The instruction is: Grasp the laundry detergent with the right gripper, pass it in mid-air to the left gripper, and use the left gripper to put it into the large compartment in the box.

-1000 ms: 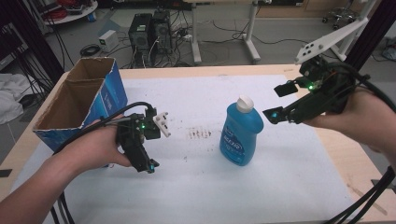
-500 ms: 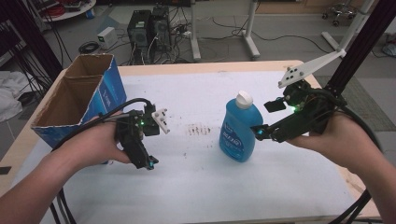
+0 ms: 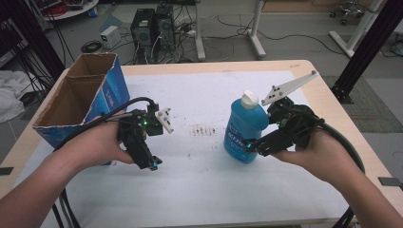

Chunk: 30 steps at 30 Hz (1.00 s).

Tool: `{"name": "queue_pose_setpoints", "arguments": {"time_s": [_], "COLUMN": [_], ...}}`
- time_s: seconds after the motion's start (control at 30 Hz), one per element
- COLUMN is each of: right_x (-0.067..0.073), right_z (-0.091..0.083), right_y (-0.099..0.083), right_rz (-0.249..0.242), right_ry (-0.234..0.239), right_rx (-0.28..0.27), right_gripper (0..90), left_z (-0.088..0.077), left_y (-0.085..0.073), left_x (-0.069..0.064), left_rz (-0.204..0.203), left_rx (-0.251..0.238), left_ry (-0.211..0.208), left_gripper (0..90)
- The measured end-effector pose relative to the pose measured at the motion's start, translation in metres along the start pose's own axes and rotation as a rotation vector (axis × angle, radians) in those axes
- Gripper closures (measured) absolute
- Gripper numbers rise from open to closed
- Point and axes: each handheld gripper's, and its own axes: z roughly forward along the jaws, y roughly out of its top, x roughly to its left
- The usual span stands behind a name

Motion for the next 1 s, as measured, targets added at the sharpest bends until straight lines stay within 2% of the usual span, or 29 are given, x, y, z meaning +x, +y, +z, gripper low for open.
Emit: {"name": "queue_pose_setpoints", "arguments": {"time_s": [0.1, 0.4, 1.0], "right_x": [-0.001, -0.003, -0.005], "right_z": [0.004, 0.018, 0.023], "right_y": [0.000, 0.000, -0.001], "right_rz": [0.007, 0.030, 0.057], "right_ry": [0.000, -0.042, -0.073], "right_rx": [-0.001, 0.002, 0.000], "right_gripper": [19.8, 19.8, 20.0], "left_z": [0.000, -0.002, -0.003], "left_y": [0.000, -0.002, -0.001], "left_x": [0.000, 0.000, 0.000], "left_rz": [0.003, -0.003, -0.007], "left_rx": [0.000, 0.000, 0.005], "left_ry": [-0.002, 0.002, 0.002], "left_gripper": [20.6, 20.6, 20.6]}}
